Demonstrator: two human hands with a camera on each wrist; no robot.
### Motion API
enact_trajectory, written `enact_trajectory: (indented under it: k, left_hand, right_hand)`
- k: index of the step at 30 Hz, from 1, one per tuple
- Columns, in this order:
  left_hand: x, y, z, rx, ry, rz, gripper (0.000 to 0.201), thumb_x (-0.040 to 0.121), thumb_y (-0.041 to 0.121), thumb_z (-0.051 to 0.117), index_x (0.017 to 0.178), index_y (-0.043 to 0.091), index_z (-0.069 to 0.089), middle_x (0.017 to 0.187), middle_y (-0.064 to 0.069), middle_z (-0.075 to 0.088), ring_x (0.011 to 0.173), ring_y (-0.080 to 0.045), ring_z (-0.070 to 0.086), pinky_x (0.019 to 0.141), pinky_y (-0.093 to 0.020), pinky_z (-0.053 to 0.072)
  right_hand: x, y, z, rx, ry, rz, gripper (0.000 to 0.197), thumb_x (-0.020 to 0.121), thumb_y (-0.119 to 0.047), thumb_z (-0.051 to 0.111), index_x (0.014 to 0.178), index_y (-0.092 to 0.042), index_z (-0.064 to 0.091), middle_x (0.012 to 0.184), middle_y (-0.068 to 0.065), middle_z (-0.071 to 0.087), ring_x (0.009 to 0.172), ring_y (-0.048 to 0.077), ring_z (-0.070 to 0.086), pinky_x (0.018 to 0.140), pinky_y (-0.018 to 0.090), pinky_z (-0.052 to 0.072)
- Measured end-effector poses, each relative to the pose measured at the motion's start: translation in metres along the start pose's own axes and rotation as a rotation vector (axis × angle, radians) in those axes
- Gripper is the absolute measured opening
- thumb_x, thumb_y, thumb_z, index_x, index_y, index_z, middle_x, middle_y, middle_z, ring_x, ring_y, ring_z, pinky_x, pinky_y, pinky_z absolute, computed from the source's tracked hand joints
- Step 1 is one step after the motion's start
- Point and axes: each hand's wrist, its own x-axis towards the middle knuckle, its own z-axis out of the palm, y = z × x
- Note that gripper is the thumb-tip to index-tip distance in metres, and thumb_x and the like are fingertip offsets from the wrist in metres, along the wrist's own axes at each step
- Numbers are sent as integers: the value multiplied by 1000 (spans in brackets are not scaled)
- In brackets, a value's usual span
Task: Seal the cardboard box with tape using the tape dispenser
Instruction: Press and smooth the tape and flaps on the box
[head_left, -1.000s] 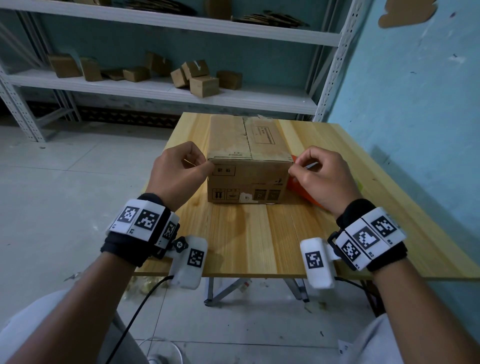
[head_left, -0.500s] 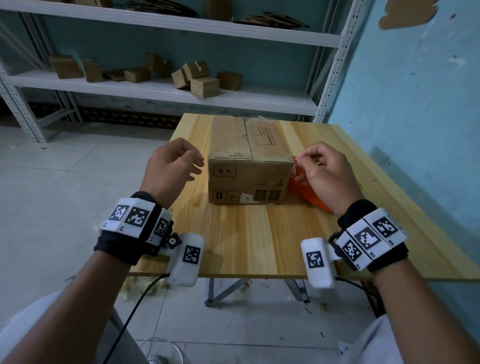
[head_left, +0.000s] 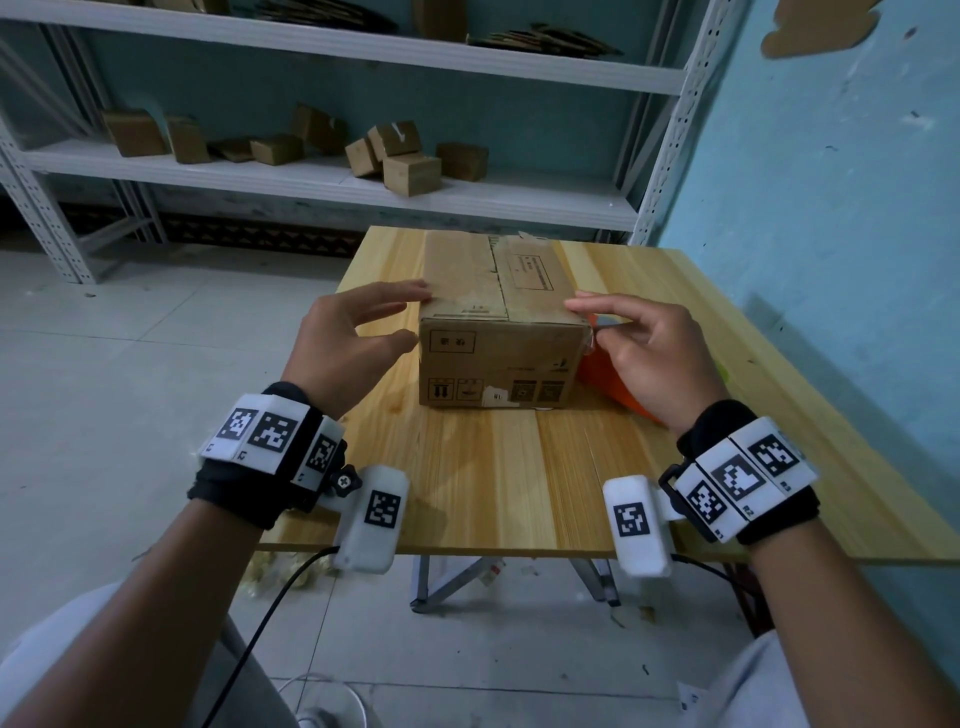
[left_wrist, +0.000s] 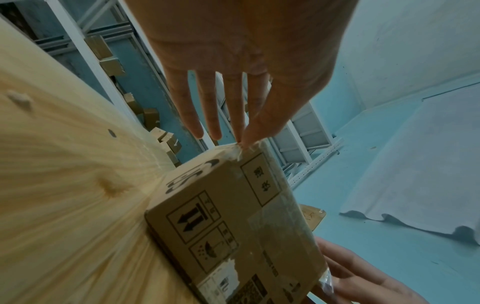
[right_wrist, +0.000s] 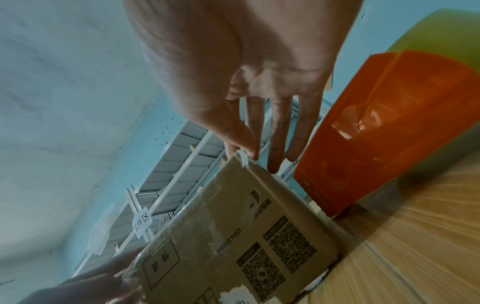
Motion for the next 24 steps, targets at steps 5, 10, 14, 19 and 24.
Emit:
enact_trajectory:
  k: [5,10,14,19,24]
  left_hand:
    - [0,0,-1,-30,-4,-9,39,81,4,67,112,28,68,118,23,63,109,5,57,75,-19,48]
    - [0,-1,0,-42,-21,-6,37,82,6,66,113,26,67,120,21,63,108,4,58,71,-15,46]
    - [0,0,0,-45,-21,-9,36,82,8,66,114,25,67,120,21,63,107,5,58,72,-15,46]
    - [0,1,1,-60,-24,-15,35,80,13,70,113,24,67,120,19,63,107,2,58,73,-17,48]
    - [0,0,0,-63,-27,-7,35,80,12,71,112,24,67,120,17,63,108,-1,59,80,-18,48]
  right_hand:
    - [0,3,0,1,-9,-6,44,89,4,49,112,-25,73,129,-10,64,121,8,57,104,37,48]
    - [2,6,0,12,-5,-6,44,89,3,49,112,-26,74,128,-11,64,122,8,57,104,38,48]
    - [2,7,1,11,-3,-8,43,89,3,50,111,-25,74,128,-11,65,121,9,58,104,37,48]
    - [3,7,1,13,-2,-9,42,89,2,50,112,-25,74,128,-11,65,121,9,58,104,38,48]
    - [3,8,1,19,-1,-9,43,89,2,50,112,-26,74,128,-11,65,121,8,57,103,37,49]
